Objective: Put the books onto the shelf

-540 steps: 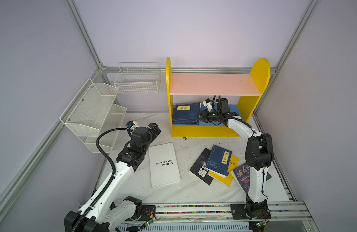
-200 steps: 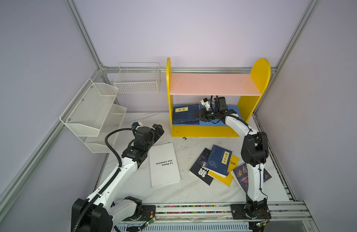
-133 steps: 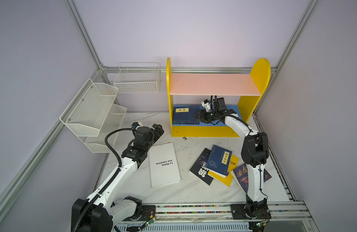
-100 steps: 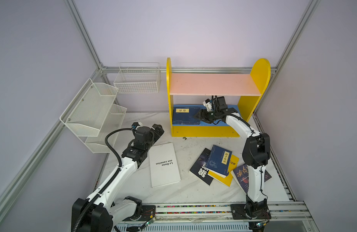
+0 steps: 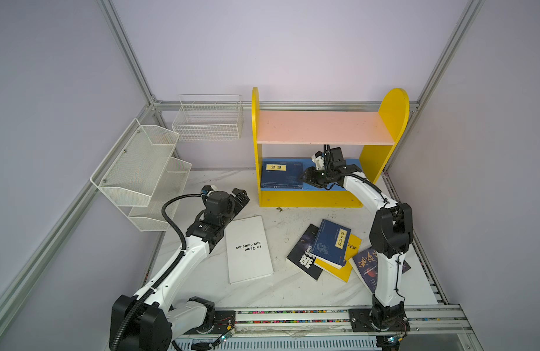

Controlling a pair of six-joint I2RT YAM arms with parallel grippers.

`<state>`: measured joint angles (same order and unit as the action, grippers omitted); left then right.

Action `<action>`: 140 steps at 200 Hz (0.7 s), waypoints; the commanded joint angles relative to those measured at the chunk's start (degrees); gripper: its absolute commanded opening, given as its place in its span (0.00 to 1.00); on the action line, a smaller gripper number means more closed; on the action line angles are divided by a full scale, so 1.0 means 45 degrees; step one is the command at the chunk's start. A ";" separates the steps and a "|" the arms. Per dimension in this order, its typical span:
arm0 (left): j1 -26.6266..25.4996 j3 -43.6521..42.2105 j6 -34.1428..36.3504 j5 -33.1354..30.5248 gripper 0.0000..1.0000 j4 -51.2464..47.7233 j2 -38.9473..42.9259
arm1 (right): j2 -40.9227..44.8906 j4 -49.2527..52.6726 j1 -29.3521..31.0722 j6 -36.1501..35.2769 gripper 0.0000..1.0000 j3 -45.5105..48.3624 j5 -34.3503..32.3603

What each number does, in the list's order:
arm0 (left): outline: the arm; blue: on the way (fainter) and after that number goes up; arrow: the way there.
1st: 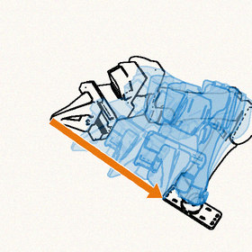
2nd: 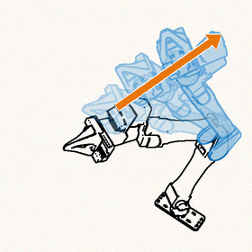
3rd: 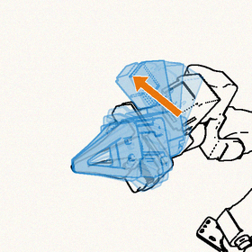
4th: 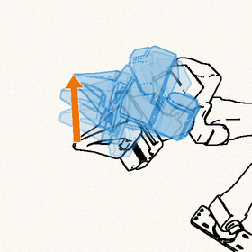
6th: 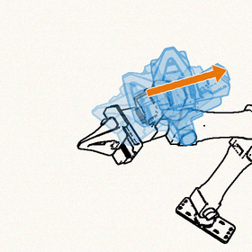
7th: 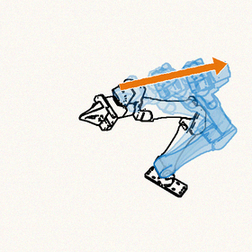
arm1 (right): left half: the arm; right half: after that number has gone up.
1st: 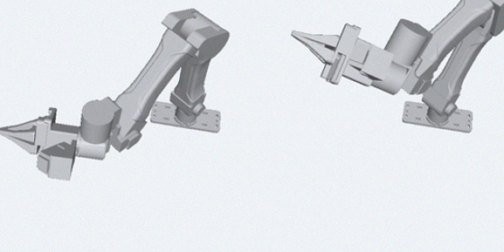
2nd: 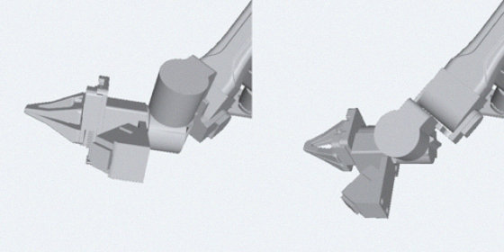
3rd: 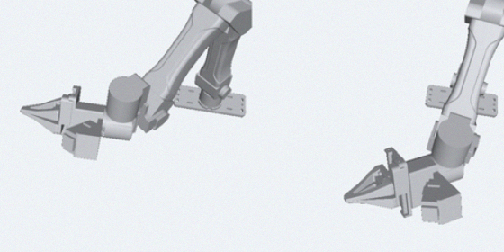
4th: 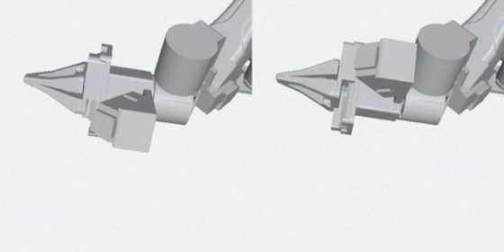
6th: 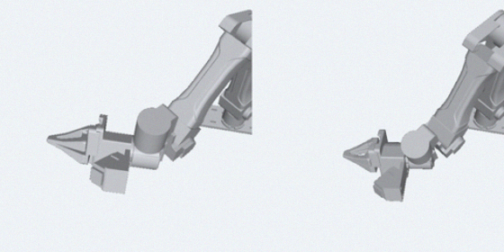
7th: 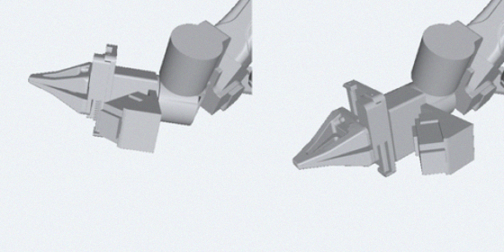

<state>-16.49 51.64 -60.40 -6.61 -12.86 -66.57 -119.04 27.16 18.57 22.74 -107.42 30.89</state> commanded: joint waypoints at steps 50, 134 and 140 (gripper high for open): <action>0.0188 -0.0417 0.0356 0.0239 1.00 0.0219 -0.0090 | 0.0377 -0.1068 0.0807 0.0337 0.25 -0.0134 -0.0779; 0.0381 -0.0459 0.0578 0.0375 0.99 -0.0213 -0.0149 | 0.0864 -0.1076 0.0815 0.0297 0.60 -0.0283 -0.2139; 0.0417 -0.0440 0.0669 0.0422 1.00 -0.0442 -0.0111 | 0.0973 -0.1013 0.0815 0.0282 0.62 -0.0279 -0.2220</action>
<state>-15.40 51.64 -60.03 -5.58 -13.13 -67.33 -119.04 25.06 21.89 24.80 -107.33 23.64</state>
